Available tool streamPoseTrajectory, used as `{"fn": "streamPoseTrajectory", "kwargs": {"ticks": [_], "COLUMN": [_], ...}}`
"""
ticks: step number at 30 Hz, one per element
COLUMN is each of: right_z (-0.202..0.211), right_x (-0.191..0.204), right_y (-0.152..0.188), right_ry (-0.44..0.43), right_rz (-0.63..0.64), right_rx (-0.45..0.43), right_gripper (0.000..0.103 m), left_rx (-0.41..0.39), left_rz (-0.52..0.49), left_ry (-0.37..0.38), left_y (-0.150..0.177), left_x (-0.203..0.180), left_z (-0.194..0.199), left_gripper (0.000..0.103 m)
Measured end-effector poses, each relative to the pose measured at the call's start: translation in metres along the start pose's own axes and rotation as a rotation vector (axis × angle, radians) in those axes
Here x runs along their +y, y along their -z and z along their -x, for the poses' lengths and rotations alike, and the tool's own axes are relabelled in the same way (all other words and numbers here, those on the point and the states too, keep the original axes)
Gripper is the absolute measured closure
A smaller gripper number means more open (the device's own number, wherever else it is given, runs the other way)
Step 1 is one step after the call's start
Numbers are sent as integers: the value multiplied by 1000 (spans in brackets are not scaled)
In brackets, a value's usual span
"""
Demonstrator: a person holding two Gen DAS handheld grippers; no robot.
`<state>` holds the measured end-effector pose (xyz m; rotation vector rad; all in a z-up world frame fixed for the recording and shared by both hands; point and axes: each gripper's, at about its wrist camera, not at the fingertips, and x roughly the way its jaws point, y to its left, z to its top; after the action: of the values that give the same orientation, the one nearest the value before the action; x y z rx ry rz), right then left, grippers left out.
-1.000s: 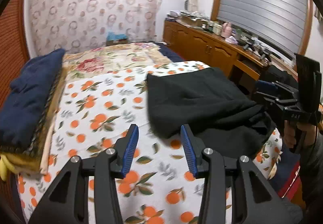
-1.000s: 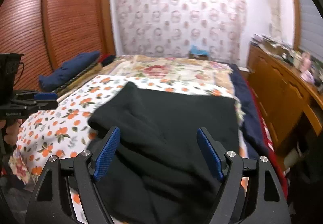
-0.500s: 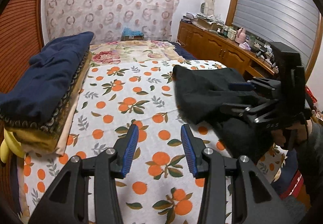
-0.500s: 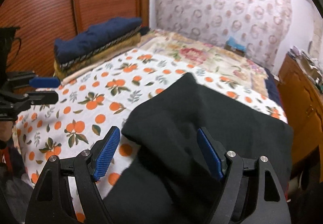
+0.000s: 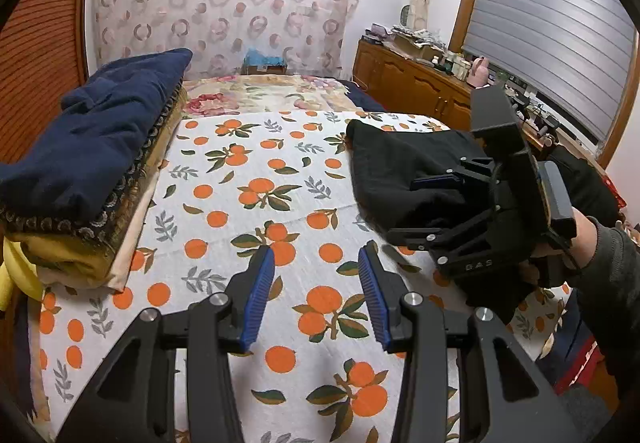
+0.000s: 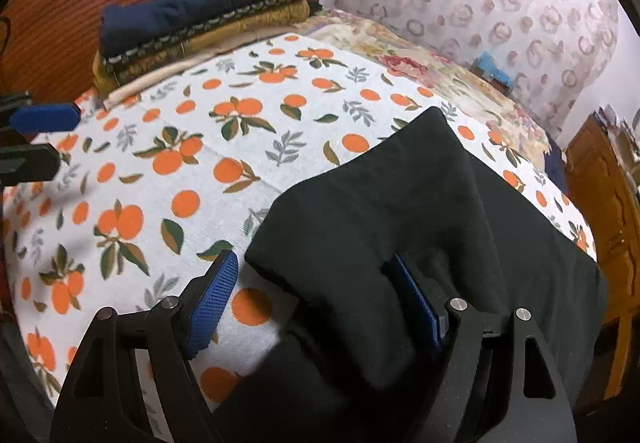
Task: Fold small clothes
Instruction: 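Grasp the folded black T-shirt with the right gripper and lift it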
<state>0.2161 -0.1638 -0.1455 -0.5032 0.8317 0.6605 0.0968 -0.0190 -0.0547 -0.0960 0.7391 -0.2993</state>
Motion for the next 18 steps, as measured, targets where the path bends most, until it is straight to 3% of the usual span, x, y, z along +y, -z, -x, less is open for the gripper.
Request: {"fn": "streamPoseTrajectory", "kwargs": {"ticks": [3, 4, 5, 6, 8, 10, 18], "right_z": [-3, -3, -1, 1, 6, 15, 81], "right_x": [3, 3, 2, 1, -5, -13, -76], "right_y": [1, 2, 2, 2, 2, 2, -6], "right_ry": [17, 19, 30, 33, 27, 24, 75], "right_rz": [19, 18, 18, 16, -4, -29, -180], "right_rx": [3, 1, -6, -14, -31, -61, -247], "right_gripper": [24, 32, 48, 54, 81, 89, 94], "left_rx": [8, 12, 15, 19, 22, 24, 38], "left_rz": [1, 0, -1, -4, -8, -12, -38], "left_ry": [4, 6, 7, 8, 11, 17, 36], "left_y": [2, 2, 3, 4, 5, 5, 6], "left_x": [-1, -2, -3, -4, -6, -9, -20], "left_z": [-3, -5, -6, -8, -8, -9, -16], "left_gripper": [61, 61, 61, 61, 61, 61, 61]}}
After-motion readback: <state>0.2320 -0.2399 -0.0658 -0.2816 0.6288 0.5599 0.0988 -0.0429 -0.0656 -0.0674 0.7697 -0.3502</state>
